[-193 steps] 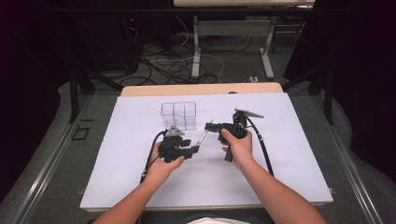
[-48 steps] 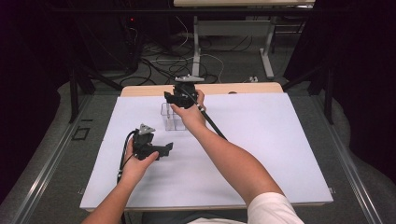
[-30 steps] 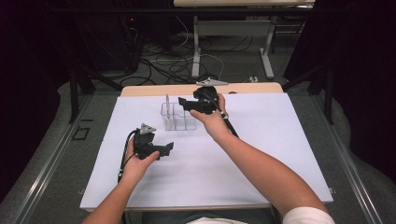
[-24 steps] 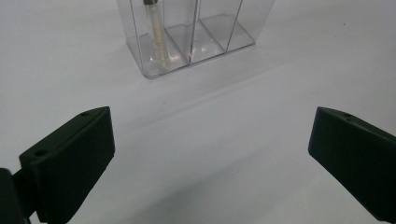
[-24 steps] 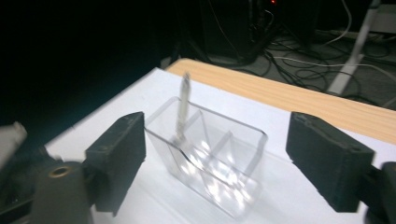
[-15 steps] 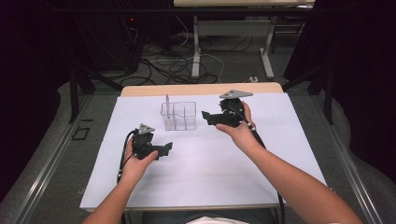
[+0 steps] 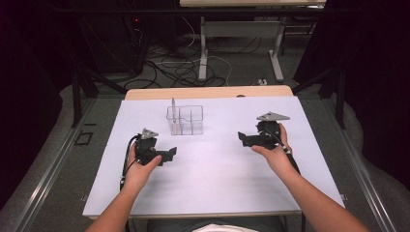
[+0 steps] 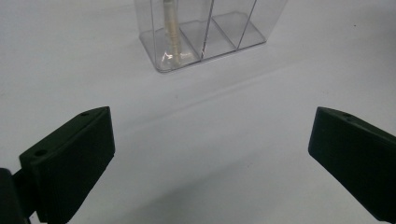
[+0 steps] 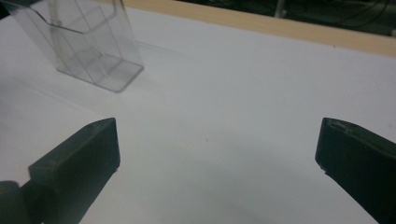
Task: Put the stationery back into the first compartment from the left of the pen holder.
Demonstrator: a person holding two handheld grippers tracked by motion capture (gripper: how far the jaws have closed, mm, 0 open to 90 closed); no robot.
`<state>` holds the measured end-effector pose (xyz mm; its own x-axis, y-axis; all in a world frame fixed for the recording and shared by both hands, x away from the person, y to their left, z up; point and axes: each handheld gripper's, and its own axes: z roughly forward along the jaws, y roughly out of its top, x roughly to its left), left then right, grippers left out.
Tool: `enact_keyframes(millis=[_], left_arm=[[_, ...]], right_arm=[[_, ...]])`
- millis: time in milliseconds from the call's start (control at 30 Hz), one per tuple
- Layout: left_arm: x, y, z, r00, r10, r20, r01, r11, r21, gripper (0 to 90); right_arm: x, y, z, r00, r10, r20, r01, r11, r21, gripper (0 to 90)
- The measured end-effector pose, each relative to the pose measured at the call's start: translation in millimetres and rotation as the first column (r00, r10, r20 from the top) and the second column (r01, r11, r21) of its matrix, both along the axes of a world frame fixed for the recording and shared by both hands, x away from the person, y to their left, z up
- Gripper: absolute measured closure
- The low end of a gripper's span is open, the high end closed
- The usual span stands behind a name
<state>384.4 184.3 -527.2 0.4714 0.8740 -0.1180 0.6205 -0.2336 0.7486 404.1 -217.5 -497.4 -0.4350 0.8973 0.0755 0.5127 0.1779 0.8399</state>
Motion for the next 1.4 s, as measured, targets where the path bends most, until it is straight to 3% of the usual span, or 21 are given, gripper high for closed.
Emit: enact_keyframes(millis=[100, 200, 600, 767, 967, 1400], left_arm=[[0.0, 0.6, 0.4, 1.0, -0.001, 0.001, 0.001, 1.0, 0.008, 0.2], [-0.3, -0.2, -0.3, 1.0, 0.004, 0.003, -0.004, 1.0, -0.001, 0.3], [-0.7, 0.8, -1.3, 1.0, -0.008, 0.003, 0.008, 0.9999, 0.007, 0.4], [-0.1, 1.7, -2.2, 0.9999, -0.013, -0.004, 0.013, 0.9998, 0.014, 0.4], [0.7, 1.5, -3.4, 0.9999, -0.015, -0.005, 0.015, 0.9997, 0.018, 0.6], [1.6, 1.9, -5.8, 0.9999, -0.009, -0.01, 0.009, 0.9999, 0.012, 0.6]], right_arm=[[-3.5, -14.1, -12.4, 0.9989, -0.014, -0.045, 0.013, 1.0, -0.022, 0.0], [-7.9, -23.4, -21.2, 0.9972, -0.034, -0.067, 0.034, 0.999, -0.005, 0.0], [-17.5, -54.8, -42.4, 0.9954, -0.089, -0.036, 0.089, 0.996, -0.013, 0.0], [-17.9, -64.2, -47.3, 0.9934, -0.105, -0.046, 0.104, 0.994, -0.031, 0.0], [-16.8, -73.5, -50.2, 0.9938, -0.087, -0.07, 0.08, 0.993, -0.087, 0.0], [-15.1, -80.5, -57.1, 0.9919, -0.085, -0.094, 0.078, 0.994, -0.072, 0.0]])
